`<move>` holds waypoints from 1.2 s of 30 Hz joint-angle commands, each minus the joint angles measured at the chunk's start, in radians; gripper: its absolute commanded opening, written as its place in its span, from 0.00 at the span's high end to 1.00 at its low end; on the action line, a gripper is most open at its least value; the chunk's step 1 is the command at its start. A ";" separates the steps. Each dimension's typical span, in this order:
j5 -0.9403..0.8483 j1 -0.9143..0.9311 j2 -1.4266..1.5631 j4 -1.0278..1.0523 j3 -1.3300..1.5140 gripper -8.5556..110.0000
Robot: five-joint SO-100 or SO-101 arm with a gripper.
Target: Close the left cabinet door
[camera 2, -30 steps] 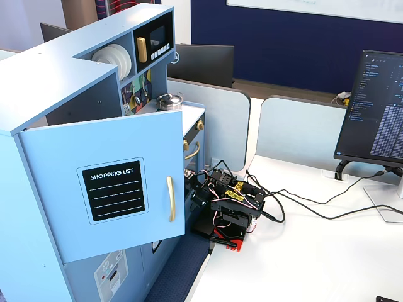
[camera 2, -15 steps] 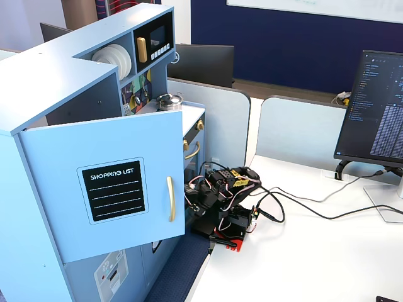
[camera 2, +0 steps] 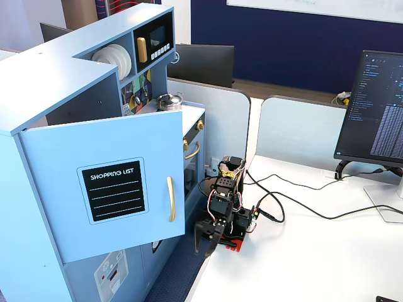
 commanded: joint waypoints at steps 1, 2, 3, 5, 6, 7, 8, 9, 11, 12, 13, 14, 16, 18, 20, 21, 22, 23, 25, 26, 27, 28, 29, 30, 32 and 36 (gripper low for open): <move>-0.026 -0.011 -0.132 -0.071 -0.199 0.93; -0.031 -0.011 -0.170 -0.067 -0.244 0.93; -0.037 -0.012 -0.206 -0.064 -0.284 0.93; -0.046 -0.018 -0.264 -0.063 -0.351 0.93; -0.049 -0.021 -0.290 -0.063 -0.382 0.93; -0.052 -0.021 -0.316 -0.061 -0.414 0.93; -0.058 -0.020 -0.345 -0.060 -0.446 0.93; -0.067 -0.017 -0.374 -0.060 -0.483 0.93; -0.078 -0.006 -0.430 -0.051 -0.565 0.93; -0.083 -0.002 -0.457 -0.046 -0.601 0.93; -0.087 0.005 -0.479 -0.041 -0.634 0.93; -0.097 0.012 -0.497 -0.040 -0.660 0.93; -0.114 0.032 -0.528 -0.043 -0.698 0.93; -0.126 0.052 -0.545 -0.044 -0.719 0.93; -0.135 0.072 -0.549 -0.051 -0.724 0.93; -0.137 0.083 -0.548 -0.051 -0.723 0.93; -0.138 0.092 -0.541 -0.051 -0.715 0.93; -0.140 0.106 -0.531 -0.051 -0.698 0.93; -0.143 0.144 -0.500 -0.067 -0.649 0.93; -0.143 0.172 -0.485 -0.080 -0.623 0.93; -0.143 0.202 -0.469 -0.091 -0.601 0.93; -0.143 0.236 -0.456 -0.098 -0.583 0.93; -0.140 0.272 -0.442 -0.107 -0.568 0.93; -0.138 0.310 -0.430 -0.117 -0.552 0.93; -0.137 0.385 -0.407 -0.130 -0.534 0.93; -0.114 0.549 -0.371 -0.153 -0.511 0.93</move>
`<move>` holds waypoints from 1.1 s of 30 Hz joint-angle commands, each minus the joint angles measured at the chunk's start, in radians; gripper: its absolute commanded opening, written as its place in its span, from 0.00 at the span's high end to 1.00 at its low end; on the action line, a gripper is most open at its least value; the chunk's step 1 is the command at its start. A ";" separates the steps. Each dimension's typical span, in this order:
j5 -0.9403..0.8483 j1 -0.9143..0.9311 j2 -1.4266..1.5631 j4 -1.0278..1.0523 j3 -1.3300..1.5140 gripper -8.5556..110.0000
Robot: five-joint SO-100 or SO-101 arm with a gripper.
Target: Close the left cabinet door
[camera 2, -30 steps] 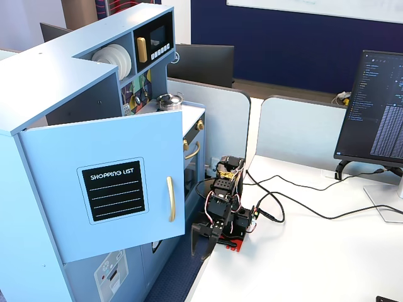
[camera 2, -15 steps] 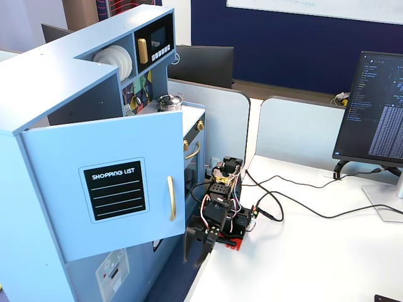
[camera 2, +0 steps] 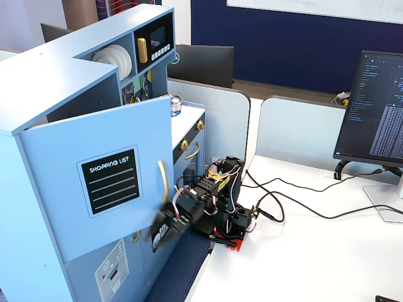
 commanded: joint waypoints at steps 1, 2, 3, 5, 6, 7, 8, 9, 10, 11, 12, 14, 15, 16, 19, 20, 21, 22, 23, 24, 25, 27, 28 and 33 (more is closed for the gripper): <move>0.026 0.186 0.092 -0.049 -0.005 0.93; 0.032 0.225 0.094 -0.060 -0.005 0.93; 0.035 0.261 0.094 -0.071 -0.005 0.93; 0.046 0.321 0.087 -0.086 -0.015 0.93; 0.046 0.350 0.080 -0.092 -0.021 0.93; 0.046 0.374 0.072 -0.097 -0.028 0.93; 0.046 0.397 0.064 -0.101 -0.035 0.93; 0.044 0.417 0.057 -0.103 -0.043 0.93; 0.040 0.434 0.049 -0.106 -0.048 0.93; 0.038 0.443 0.046 -0.107 -0.052 0.93; 0.035 0.449 0.043 -0.107 -0.054 0.93; 0.017 0.454 0.041 -0.107 -0.052 0.93; 0.017 0.456 0.041 -0.107 -0.046 0.93; 0.017 0.456 0.046 -0.107 -0.038 0.93; 0.023 0.439 0.106 -0.078 0.025 0.93; 0.028 0.433 0.144 -0.052 0.060 0.93; 0.035 0.428 0.192 -0.012 0.103 0.93; 0.046 0.426 0.250 0.035 0.152 0.93; 0.057 0.434 0.310 0.075 0.209 0.93; 0.066 0.454 0.374 0.110 0.272 0.93; 0.089 0.482 0.443 0.158 0.331 0.93; 0.143 0.568 0.581 0.301 0.434 0.93; 0.160 0.623 0.646 0.379 0.482 0.93; 0.259 0.963 0.879 0.816 0.672 0.93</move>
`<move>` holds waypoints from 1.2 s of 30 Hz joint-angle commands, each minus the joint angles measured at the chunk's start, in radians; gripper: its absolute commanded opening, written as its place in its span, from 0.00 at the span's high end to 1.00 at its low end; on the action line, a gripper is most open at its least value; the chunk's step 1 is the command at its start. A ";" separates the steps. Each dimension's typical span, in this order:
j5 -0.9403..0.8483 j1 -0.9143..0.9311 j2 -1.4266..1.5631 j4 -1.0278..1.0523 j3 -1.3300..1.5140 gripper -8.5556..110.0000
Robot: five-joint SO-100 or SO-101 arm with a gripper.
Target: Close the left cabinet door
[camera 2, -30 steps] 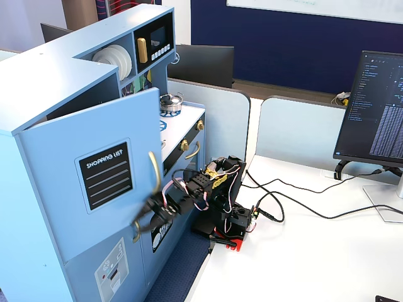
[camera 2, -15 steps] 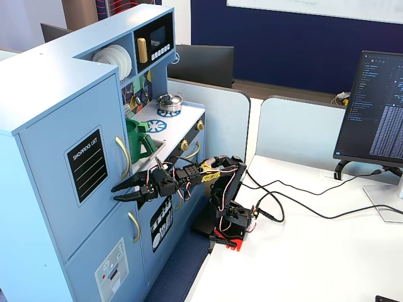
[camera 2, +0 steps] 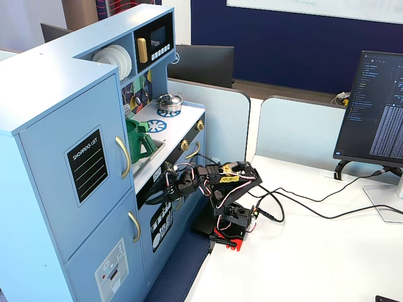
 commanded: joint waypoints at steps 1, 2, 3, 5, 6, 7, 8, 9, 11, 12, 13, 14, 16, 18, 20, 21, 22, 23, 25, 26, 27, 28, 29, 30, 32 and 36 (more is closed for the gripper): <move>0.071 0.291 0.216 0.362 0.126 0.93; 0.072 0.351 0.249 0.437 0.169 0.93; 0.072 0.402 0.282 0.508 0.209 0.93; 0.086 0.483 0.345 0.629 0.279 0.93; 0.097 0.514 0.370 0.675 0.308 0.93; 0.120 0.534 0.391 0.716 0.333 0.93; 0.144 0.548 0.407 0.761 0.351 0.93; 0.158 0.555 0.419 0.808 0.368 0.93; 0.198 0.560 0.445 0.876 0.394 0.93; 0.202 0.561 0.457 0.913 0.407 0.93; 0.209 0.561 0.469 0.959 0.407 0.93; 0.224 0.554 0.471 0.989 0.407 0.93; 0.225 0.551 0.480 1.042 0.407 0.93; 0.219 0.554 0.491 1.091 0.408 0.93; 0.262 0.554 0.491 1.095 0.408 0.93; 0.267 0.555 0.491 1.095 0.408 0.93; 0.267 0.557 0.491 1.095 0.408 0.93; 0.264 0.552 0.491 1.095 0.408 0.92; 0.264 0.546 0.492 1.095 0.408 0.92; 0.264 0.546 0.492 1.095 0.408 0.92; 0.264 0.546 0.492 1.095 0.408 0.91; 0.264 0.546 0.492 1.095 0.408 0.91; 0.264 0.546 0.492 1.095 0.408 0.91; 0.265 0.546 0.492 1.095 0.408 0.91; 0.265 0.546 0.492 1.095 0.408 0.91; 0.265 0.546 0.492 1.095 0.408 0.91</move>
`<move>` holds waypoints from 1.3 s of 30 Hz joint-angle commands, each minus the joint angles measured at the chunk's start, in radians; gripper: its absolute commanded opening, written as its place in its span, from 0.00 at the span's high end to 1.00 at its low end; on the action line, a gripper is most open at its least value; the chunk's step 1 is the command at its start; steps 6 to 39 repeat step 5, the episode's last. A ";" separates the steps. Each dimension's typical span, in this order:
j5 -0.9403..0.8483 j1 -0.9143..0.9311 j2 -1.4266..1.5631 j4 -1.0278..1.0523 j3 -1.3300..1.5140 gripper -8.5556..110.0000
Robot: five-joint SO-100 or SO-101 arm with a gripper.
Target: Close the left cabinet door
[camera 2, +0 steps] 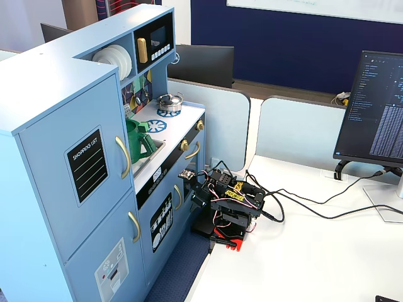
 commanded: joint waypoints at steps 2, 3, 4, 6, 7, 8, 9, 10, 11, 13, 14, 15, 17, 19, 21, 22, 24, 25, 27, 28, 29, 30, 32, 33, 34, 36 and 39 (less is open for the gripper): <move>0.041 0.014 -0.003 0.169 0.009 0.91; 0.041 0.015 -0.003 0.169 0.009 0.91; 0.041 0.015 -0.003 0.169 0.009 0.91; 0.041 0.015 -0.003 0.169 0.009 0.91; 0.041 0.015 -0.003 0.169 0.009 0.91; 0.041 0.015 -0.003 0.169 0.009 0.91; 0.041 0.015 -0.003 0.169 0.009 0.91; 0.041 0.015 -0.003 0.169 0.009 0.91; 0.041 0.015 -0.003 0.169 0.009 0.91; 0.041 0.015 -0.003 0.169 0.009 0.91; 0.041 0.015 -0.003 0.169 0.009 0.91; 0.041 0.015 -0.003 0.169 0.009 0.91; 0.041 0.015 -0.003 0.169 0.009 0.91; 0.041 0.015 -0.003 0.169 0.009 0.91; 0.041 0.015 -0.003 0.169 0.009 0.91; 0.041 0.015 -0.003 0.169 0.009 0.91; 0.041 0.015 -0.003 0.169 0.009 0.91; 0.041 0.015 -0.003 0.169 0.009 0.91; 0.041 0.015 -0.003 0.169 0.009 0.91; 0.041 0.015 -0.003 0.169 0.009 0.91; 0.041 0.015 -0.003 0.169 0.009 0.91; 0.041 0.015 -0.003 0.169 0.009 0.91; 0.041 0.015 -0.003 0.169 0.009 0.91; 0.041 0.015 -0.003 0.169 0.009 0.91; 0.041 0.015 -0.003 0.169 0.009 0.91; 0.041 0.015 -0.003 0.169 0.009 0.91; 0.041 0.015 -0.003 0.169 0.009 0.91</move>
